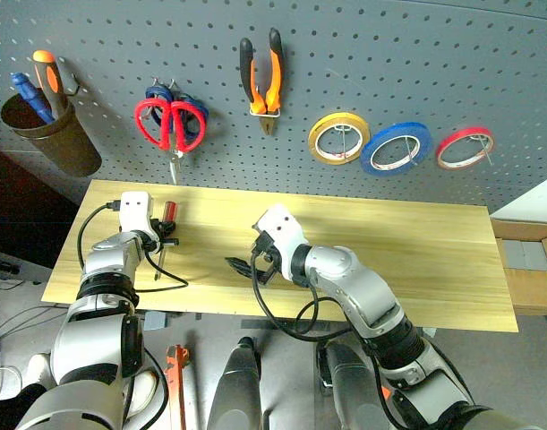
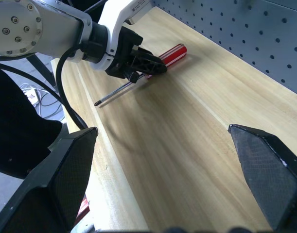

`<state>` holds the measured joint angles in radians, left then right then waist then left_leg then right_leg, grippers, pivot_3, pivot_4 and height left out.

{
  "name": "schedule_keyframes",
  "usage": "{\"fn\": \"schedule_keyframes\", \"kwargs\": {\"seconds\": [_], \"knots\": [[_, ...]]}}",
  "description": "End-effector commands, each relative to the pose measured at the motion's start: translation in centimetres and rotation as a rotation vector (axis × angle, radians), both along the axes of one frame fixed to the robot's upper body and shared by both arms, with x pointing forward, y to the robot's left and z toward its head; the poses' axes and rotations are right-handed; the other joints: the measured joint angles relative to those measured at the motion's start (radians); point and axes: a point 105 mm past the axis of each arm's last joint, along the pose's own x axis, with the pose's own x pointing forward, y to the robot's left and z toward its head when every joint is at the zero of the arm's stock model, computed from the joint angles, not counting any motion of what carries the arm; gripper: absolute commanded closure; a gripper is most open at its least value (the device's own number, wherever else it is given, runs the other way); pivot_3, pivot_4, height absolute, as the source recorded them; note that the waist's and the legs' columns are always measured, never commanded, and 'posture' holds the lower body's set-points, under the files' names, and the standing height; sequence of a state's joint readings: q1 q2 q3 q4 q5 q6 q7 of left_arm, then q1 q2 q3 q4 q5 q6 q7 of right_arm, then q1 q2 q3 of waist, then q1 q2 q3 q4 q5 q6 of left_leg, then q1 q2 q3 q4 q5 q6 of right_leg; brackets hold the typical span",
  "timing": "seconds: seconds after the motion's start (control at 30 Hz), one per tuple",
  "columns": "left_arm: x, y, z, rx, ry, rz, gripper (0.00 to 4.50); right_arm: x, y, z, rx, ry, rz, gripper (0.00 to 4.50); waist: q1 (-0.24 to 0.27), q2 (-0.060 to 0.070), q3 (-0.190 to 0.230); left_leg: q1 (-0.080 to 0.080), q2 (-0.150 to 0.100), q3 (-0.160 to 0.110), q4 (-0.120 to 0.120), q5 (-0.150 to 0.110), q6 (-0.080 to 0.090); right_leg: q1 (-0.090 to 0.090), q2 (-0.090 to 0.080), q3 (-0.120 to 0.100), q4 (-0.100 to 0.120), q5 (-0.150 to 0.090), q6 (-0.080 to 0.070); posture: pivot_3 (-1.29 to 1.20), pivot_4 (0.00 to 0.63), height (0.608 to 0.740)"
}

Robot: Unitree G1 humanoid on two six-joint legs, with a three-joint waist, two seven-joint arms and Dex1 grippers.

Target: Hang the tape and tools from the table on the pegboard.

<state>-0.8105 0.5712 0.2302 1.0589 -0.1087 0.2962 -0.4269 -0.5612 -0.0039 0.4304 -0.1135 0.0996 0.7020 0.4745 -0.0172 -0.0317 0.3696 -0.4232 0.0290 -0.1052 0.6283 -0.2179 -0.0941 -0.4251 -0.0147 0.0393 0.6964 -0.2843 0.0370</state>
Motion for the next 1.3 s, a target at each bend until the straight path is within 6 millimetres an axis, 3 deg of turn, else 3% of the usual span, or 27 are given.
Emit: {"fn": "schedule_keyframes", "kwargs": {"seconds": [0.03,0.17,0.37,0.5,0.57,0.77,0.93,1.03,1.3], "knots": [[-0.5,-0.1,-0.1,0.055,0.000,-0.035,3.70,-0.6,-0.2,1.6,0.063,-0.040,0.044,0.00,0.000,0.000,0.000,0.000,0.000,0.000,0.000,0.000,0.000,0.000,0.000,0.000,0.000,0.000,0.000,0.12,0.383,0.740],[-1.2,-3.0,0.6,0.135,-0.067,-0.147,3.70,-1.3,-1.6,2.1,0.112,-0.038,0.086,0.00,0.002,-0.002,-0.002,-0.001,0.000,0.000,-0.001,0.000,0.000,0.000,-0.002,0.000,-0.001,0.000,0.000,0.14,0.332,0.740],[-4.2,-7.9,3.0,0.264,-0.214,-0.236,3.70,-2.5,-4.0,2.8,0.226,-0.023,0.128,0.00,0.021,-0.009,-0.014,-0.005,0.000,-0.003,-0.002,0.002,-0.006,0.000,-0.005,-0.004,-0.008,0.000,0.000,0.17,0.227,0.740],[-6.1,-9.2,9.2,0.439,-0.471,-0.158,3.70,-3.9,-4.8,5.0,0.372,-0.020,0.181,0.00,0.030,-0.011,-0.043,-0.006,0.000,-0.004,-0.002,0.003,-0.008,-0.001,-0.005,-0.005,-0.010,0.000,0.000,0.19,0.179,0.740],[-6.6,-8.7,11.5,0.486,-0.549,-0.094,3.70,-3.8,-4.4,5.7,0.408,-0.027,0.185,0.00,0.038,-0.012,-0.071,-0.007,-0.001,-0.004,-0.002,0.003,-0.009,-0.001,-0.005,-0.005,-0.010,0.000,0.000,0.23,0.125,0.740],[-7.9,-4.6,21.7,0.707,-0.851,0.196,3.70,-3.3,-2.4,9.0,0.551,-0.049,0.198,0.00,0.050,-0.013,-0.133,-0.002,0.000,-0.004,-0.005,0.004,-0.011,0.004,-0.003,-0.007,-0.013,0.002,-0.001,0.27,0.083,0.740],[-6.0,-2.9,25.7,0.742,-0.951,0.244,3.70,-2.6,-1.6,10.0,0.573,-0.081,0.196,0.00,0.079,-0.012,-0.172,0.001,-0.001,-0.003,-0.005,0.005,-0.012,0.007,-0.003,-0.006,-0.016,0.004,0.001,0.26,0.071,0.740],[-4.5,-2.3,27.5,0.726,-0.987,0.252,3.70,-2.1,-1.4,10.6,0.582,-0.104,0.182,0.00,0.096,-0.013,-0.175,0.008,-0.001,-0.003,-0.005,0.005,-0.010,0.014,-0.001,-0.007,-0.015,0.004,0.001,0.25,0.072,0.740],[-1.7,-1.6,32.6,0.672,-1.105,0.269,3.70,-0.4,-1.7,13.9,0.613,-0.316,0.055,0.00,0.098,-0.016,-0.177,0.008,-0.001,-0.004,-0.003,0.005,-0.010,0.015,0.000,-0.007,-0.015,0.006,0.001,0.23,0.103,0.740]]}}
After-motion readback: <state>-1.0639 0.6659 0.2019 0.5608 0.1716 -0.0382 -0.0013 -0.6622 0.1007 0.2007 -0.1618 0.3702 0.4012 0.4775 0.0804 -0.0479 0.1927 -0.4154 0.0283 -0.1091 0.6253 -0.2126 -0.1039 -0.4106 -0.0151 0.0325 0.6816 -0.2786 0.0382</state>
